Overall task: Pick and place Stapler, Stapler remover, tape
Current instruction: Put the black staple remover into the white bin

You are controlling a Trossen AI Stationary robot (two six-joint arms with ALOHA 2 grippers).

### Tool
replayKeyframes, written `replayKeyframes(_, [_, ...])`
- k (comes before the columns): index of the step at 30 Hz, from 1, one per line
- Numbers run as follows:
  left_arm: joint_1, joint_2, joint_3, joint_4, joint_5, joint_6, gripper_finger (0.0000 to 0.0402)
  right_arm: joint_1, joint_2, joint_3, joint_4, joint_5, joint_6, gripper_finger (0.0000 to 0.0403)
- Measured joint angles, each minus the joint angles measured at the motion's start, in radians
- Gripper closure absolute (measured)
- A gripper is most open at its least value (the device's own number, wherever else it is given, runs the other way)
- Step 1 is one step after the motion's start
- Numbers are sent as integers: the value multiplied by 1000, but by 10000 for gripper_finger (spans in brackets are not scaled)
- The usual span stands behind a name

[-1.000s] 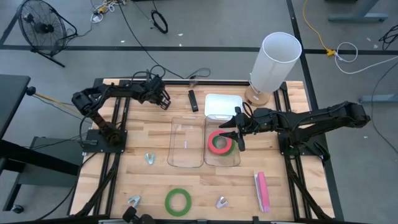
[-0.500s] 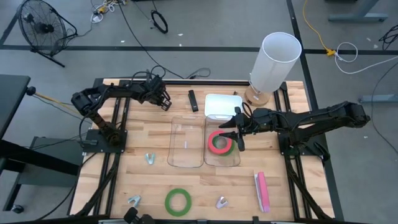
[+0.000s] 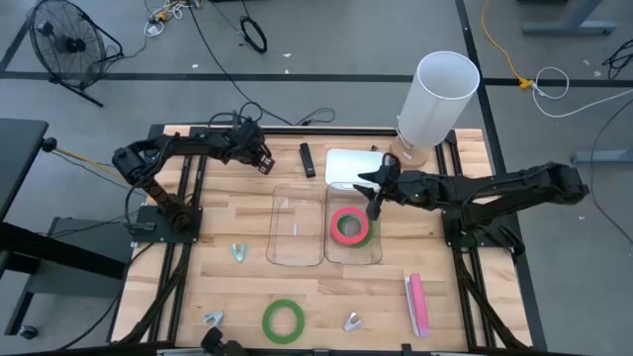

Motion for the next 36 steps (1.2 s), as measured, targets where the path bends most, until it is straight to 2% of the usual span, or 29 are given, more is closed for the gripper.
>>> replayKeyframes(6, [0, -98, 17, 52, 74, -5, 388, -102, 0, 0, -78, -36, 64, 240])
replayKeyframes(13, [-52, -163, 135, 149, 220, -34, 388, -109, 0, 0, -90, -105, 62, 241])
replayKeyframes(19, [-134, -163, 215, 146, 187, -20, 388, -136, 20, 1, -155, 81, 125, 241])
replayKeyframes(25, [-171, -163, 218, 112, 141, -15, 388, -163, 106, 1, -230, 101, 167, 241])
replayKeyframes(32, [-174, -163, 218, 80, 130, -16, 388, -214, 196, 0, -84, 214, 166, 243])
replayKeyframes(36, [-175, -163, 218, 68, 129, -18, 388, -276, 222, 0, -14, 199, 147, 265])
